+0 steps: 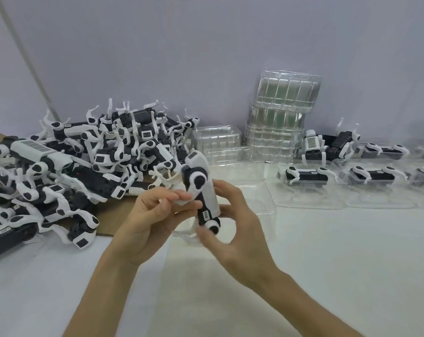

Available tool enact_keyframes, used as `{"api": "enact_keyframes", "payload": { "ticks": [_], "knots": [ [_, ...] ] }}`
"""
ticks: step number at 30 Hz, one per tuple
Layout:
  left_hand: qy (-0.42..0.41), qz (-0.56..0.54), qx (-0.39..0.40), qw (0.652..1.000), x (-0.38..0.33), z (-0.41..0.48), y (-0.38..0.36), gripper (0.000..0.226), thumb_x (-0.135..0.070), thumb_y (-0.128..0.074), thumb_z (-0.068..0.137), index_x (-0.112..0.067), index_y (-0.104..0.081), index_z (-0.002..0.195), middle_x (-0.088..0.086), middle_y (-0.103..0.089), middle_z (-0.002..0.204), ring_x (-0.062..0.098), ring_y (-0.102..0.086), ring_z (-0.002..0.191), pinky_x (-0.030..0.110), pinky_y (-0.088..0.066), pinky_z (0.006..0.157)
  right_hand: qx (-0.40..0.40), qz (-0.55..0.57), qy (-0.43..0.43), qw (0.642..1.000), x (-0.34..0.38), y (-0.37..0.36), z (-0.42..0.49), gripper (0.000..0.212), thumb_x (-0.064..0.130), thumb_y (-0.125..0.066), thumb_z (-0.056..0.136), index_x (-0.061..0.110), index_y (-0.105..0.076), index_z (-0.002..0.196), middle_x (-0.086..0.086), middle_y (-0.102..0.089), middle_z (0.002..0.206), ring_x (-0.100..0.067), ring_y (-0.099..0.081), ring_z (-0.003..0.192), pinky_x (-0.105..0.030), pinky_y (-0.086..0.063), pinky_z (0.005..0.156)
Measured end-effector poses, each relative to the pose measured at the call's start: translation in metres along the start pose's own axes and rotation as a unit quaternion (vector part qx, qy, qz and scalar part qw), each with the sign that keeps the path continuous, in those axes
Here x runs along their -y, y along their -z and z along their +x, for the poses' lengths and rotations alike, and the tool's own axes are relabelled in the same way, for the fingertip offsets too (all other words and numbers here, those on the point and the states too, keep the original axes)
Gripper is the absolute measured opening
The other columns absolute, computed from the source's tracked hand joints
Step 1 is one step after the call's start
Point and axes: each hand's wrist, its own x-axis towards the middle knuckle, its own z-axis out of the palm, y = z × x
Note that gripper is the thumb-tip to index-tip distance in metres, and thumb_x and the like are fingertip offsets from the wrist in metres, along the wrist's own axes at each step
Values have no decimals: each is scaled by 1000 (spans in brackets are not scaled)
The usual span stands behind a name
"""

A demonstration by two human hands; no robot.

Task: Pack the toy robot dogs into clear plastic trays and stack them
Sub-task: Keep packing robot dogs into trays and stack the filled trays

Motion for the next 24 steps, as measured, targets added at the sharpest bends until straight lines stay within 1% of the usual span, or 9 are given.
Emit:
{"api": "enact_keyframes", "payload": {
  "ticks": [4, 8, 10, 13, 16, 17, 19, 20, 24],
  "knots": [
    [27, 7, 25, 999, 2, 3, 1, 18, -16, -70, 89, -22, -78, 104, -3, -71, 122, 29, -65, 116, 44, -48, 105, -109, -14, 0, 994, -3, 13, 9, 43, 8, -68, 81, 22, -62, 122, 15, -67, 112, -13, -65, 103, -25, -52, 87],
    [16, 4, -130, 991, 4, 4, 3, 17, -16, -71, 82, -29, -79, 88, -5, -74, 113, 27, -69, 110, 37, -55, 92, -215, -5, -3, 977, -9, 38, 27, 35, 12, -63, 88, 22, -61, 121, 20, -64, 103, -2, -60, 89, -16, -50, 73],
    [13, 139, -200, 970, 7, 5, 7, 18, -20, -65, 84, -29, -77, 94, -3, -74, 114, 21, -68, 112, 33, -54, 91, -253, 34, -35, 966, -14, 53, 34, 33, 17, -56, 89, 27, -60, 120, 21, -63, 96, -1, -57, 81, -15, -49, 65],
    [44, 454, -167, 874, 24, 5, 8, 23, -40, -61, 89, -38, -73, 109, -16, -63, 133, 3, -51, 130, 32, -40, 109, -279, 100, -87, 951, -24, 75, 40, 30, 17, -50, 90, 30, -62, 114, 23, -67, 94, 2, -62, 86, -14, -49, 68],
    [132, 615, -91, 772, 46, 3, 6, 25, -60, -62, 86, -51, -64, 109, -24, -40, 151, -3, -27, 144, 38, -22, 119, -273, 151, -143, 939, -33, 84, 43, 27, 10, -48, 98, 30, -62, 109, 27, -69, 84, 6, -64, 83, -15, -50, 72],
    [143, 623, -81, 765, 51, 2, 5, 16, -54, -65, 87, -51, -64, 103, -24, -39, 151, -3, -23, 145, 40, -21, 120, -267, 168, -164, 935, -35, 85, 44, 24, 10, -48, 99, 27, -62, 111, 23, -70, 84, -2, -66, 86, -24, -53, 78],
    [136, 599, -81, 785, 53, 1, 5, 5, -40, -70, 88, -45, -69, 89, -26, -45, 146, -9, -26, 142, 38, -23, 119, -249, 178, -196, 931, -39, 87, 45, 21, 12, -54, 97, 23, -60, 113, 7, -70, 93, -22, -66, 95, -42, -53, 91],
    [130, 586, -81, 795, 52, 0, 6, 5, -37, -72, 88, -42, -71, 87, -30, -49, 141, -12, -28, 140, 35, -24, 118, -238, 168, -204, 935, -39, 88, 44, 21, 11, -58, 95, 25, -59, 112, 1, -69, 97, -25, -67, 95, -43, -54, 91],
    [122, 559, -71, 817, 49, -2, 7, 22, -35, -77, 85, -44, -71, 104, -37, -53, 132, -13, -37, 134, 28, -29, 113, -155, 61, -162, 973, -37, 86, 41, 28, 5, -65, 91, 27, -61, 108, -3, -68, 106, -6, -67, 80, -14, -50, 65]
  ]
}}
